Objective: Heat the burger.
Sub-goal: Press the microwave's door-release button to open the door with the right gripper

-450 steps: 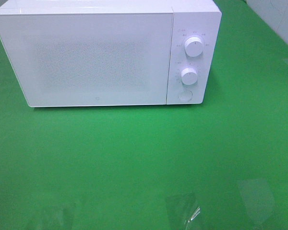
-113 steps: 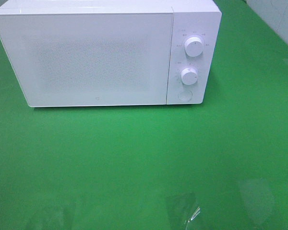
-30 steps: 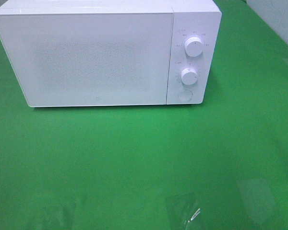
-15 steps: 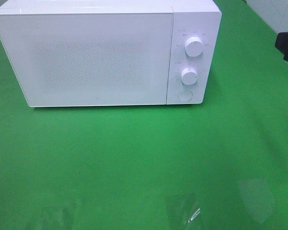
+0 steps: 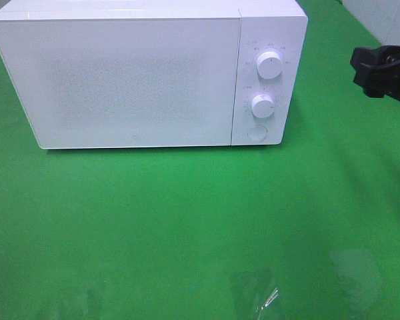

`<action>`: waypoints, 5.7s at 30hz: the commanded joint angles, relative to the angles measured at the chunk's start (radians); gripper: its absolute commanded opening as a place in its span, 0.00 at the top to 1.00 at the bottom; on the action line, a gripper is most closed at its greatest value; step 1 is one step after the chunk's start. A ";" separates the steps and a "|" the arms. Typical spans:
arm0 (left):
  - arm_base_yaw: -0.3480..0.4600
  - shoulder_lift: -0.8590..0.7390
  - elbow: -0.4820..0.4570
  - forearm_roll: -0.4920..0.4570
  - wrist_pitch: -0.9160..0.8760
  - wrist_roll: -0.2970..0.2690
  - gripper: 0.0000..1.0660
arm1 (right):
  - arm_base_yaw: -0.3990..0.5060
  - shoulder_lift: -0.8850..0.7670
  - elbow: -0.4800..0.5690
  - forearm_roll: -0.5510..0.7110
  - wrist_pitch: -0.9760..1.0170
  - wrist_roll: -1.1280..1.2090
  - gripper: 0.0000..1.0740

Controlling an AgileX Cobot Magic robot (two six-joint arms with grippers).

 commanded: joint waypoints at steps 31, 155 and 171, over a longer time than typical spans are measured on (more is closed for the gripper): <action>0.001 -0.017 0.001 0.000 -0.003 0.001 0.08 | 0.625 0.402 -0.002 0.735 -0.493 -0.328 0.32; 0.001 -0.018 0.001 0.002 -0.003 0.001 0.08 | 0.389 0.827 -0.444 0.617 -0.212 1.265 1.00; 0.001 -0.018 0.001 0.002 -0.003 0.001 0.08 | 0.388 0.860 -0.503 0.636 -0.352 1.233 1.00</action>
